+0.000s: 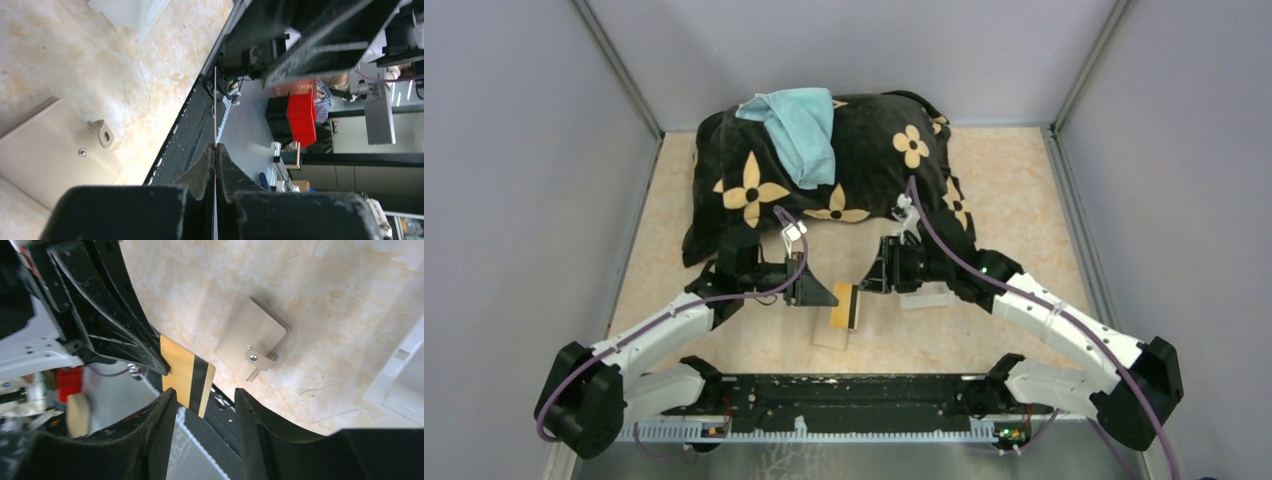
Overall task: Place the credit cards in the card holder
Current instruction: Pick up the credit card from the storage box.
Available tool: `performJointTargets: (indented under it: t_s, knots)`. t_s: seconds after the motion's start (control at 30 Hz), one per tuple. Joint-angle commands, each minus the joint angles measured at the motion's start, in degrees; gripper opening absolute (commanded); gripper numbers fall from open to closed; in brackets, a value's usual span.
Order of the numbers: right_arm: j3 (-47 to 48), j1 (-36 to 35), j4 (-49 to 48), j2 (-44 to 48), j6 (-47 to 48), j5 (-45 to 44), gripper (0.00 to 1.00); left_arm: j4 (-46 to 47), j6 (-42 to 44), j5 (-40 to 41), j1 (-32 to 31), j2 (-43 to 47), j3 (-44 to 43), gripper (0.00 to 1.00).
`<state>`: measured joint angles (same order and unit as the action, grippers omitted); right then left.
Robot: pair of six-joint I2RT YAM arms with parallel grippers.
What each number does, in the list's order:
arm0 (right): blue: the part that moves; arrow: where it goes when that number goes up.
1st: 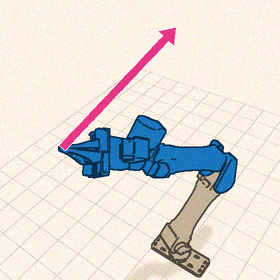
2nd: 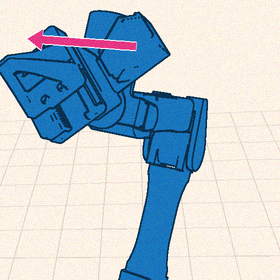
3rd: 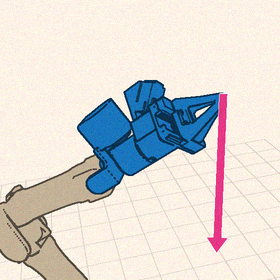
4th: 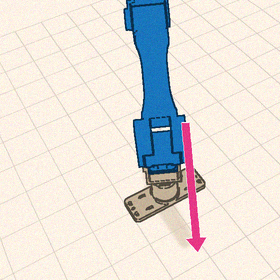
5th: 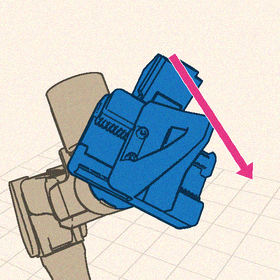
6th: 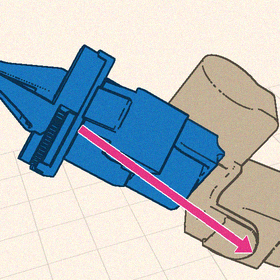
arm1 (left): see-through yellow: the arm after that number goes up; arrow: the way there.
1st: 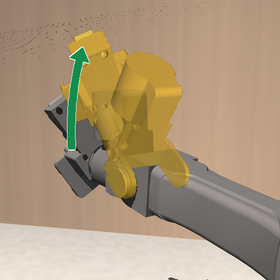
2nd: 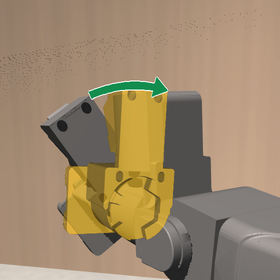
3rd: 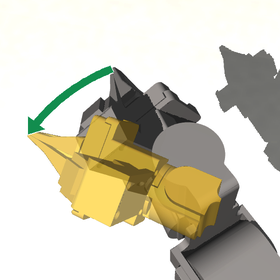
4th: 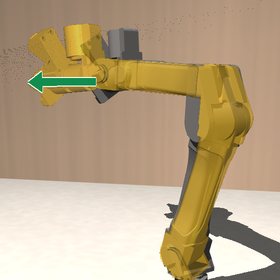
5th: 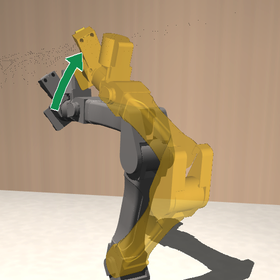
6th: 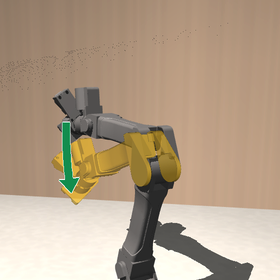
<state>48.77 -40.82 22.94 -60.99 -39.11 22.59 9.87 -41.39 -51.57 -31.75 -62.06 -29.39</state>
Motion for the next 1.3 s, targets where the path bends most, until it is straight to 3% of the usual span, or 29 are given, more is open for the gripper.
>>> performJointTargets:
  t_s: [0.0,0.17,0.33,0.37,0.43,0.47,0.5,0.53,0.57,0.83,1.1,1.27]
  knots:
    - [4.29,-8.55,3.76,3.52,1.95,-20.13,0.48,1.44,-2.32,3.81,0.19,2.73,0.49,0.00]
    - [6.75,-14.84,6.82,4.53,9.97,-44.30,0.49,-1.46,-2.79,7.89,0.18,4.02,-0.45,0.00]
    - [-2.43,-14.76,-5.51,10.61,7.83,-61.49,0.25,-3.12,-3.86,11.14,0.15,4.73,-0.59,0.00]
    - [-3.59,-14.43,-7.29,11.54,7.24,-61.45,0.26,-3.40,-3.94,11.67,0.19,4.88,-0.52,0.00]
    - [-6.49,-14.26,-9.95,13.01,6.09,-59.65,0.41,-3.78,-3.97,12.60,0.18,5.01,-0.58,0.00]
    - [-7.38,-14.21,-11.77,13.98,7.72,-57.10,0.53,-4.03,-3.89,12.91,0.19,5.00,-0.58,0.00]
    - [-9.05,-14.14,-14.28,14.83,10.47,-53.24,0.73,-4.37,-3.76,13.31,0.18,4.94,-0.70,0.00]
    - [-9.76,-14.13,-15.48,15.34,11.34,-50.95,0.83,-4.68,-3.66,13.62,0.19,4.99,-0.82,0.00]
    - [-9.89,-14.12,-15.70,15.33,11.42,-49.67,0.86,-4.93,-3.57,13.98,0.19,5.02,-0.89,0.00]
    - [-5.75,-14.15,-8.71,8.98,11.34,-41.92,0.76,-2.39,-5.73,13.81,0.19,3.60,-0.25,0.00]
    - [-10.35,-14.11,-17.92,9.30,3.55,-26.47,0.63,7.15,-9.81,8.68,0.19,1.97,2.90,0.00]
    - [-12.33,-14.12,-21.90,8.20,0.26,-22.16,0.58,10.47,-10.84,6.52,0.17,0.39,3.16,0.00]
